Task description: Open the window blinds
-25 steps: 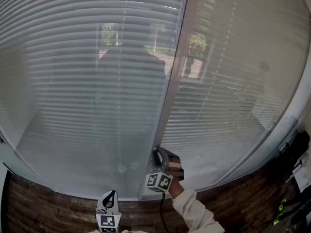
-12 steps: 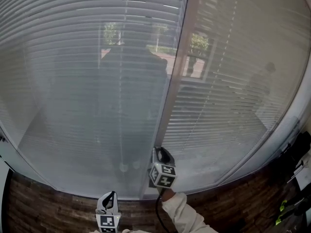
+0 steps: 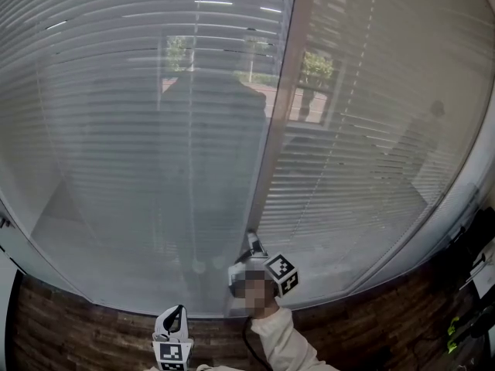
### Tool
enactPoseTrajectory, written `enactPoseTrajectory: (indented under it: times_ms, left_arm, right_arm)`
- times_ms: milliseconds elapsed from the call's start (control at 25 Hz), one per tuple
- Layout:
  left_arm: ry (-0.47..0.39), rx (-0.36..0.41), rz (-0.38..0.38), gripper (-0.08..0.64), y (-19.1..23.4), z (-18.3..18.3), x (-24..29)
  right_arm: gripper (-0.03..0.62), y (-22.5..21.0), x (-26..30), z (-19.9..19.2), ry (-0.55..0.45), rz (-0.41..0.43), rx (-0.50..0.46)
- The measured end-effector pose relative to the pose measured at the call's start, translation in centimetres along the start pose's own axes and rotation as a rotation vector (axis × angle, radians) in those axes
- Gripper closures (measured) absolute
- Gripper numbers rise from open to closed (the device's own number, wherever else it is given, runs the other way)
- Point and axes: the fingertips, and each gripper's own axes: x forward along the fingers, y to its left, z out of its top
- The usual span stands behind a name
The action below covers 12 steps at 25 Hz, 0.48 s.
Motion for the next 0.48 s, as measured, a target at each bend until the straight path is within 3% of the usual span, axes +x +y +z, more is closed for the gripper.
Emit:
enactPoseTrajectory:
  times_ms: [120,200,480]
  left_arm:
    - [0.004,0.007,-0.002,0.56,-0.03,0.01,-0.11]
    - [0.004,0.02,0.006,0.56,0.2,-0.03,-0.17]
    - [0.024,0.008,0.008,0.56,0.04,-0.74,-0.56]
  right_arm:
    - [0.466,-0.36,0.0,0.0,-0.017,0.043,0.226]
    - [0.466,-0.55,0.01,0.0,-0.022,0.062,0.309]
    - [0.466,-0.6,-0.1,0.0,-0.022,0.076,0.312]
